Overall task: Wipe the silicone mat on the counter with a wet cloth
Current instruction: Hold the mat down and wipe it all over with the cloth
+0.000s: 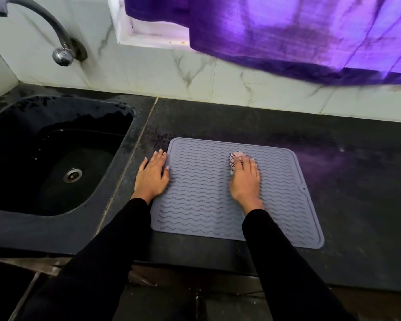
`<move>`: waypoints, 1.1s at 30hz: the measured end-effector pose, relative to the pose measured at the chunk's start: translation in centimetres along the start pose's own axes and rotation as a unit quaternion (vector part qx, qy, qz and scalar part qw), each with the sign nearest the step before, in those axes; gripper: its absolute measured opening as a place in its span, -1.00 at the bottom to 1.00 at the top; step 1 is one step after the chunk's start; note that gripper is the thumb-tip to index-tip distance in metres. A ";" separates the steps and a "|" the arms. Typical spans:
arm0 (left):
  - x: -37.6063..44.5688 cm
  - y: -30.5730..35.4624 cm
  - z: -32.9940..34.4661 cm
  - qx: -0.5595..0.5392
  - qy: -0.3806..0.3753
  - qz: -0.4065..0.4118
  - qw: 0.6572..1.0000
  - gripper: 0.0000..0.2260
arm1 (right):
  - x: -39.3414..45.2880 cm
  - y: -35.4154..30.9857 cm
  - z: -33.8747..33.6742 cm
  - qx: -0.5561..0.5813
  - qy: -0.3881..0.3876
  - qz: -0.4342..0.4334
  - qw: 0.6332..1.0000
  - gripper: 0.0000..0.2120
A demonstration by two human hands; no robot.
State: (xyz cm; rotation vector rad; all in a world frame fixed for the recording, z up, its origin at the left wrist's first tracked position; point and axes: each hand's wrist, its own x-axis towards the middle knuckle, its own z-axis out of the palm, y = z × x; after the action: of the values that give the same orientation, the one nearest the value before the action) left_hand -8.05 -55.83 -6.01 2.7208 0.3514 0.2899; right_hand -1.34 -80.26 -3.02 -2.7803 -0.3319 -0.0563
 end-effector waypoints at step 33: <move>0.3 -0.4 0.7 0.025 0.024 0.001 0.999 -0.47 | -0.2 5.3 -1.9 0.027 -0.055 0.020 0.998 -0.41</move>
State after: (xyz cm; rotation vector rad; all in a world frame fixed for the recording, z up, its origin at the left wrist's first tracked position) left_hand -7.65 -55.66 -6.78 2.7676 0.3750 0.3519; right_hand -0.33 -85.83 -2.98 -2.7412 -0.3011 0.1145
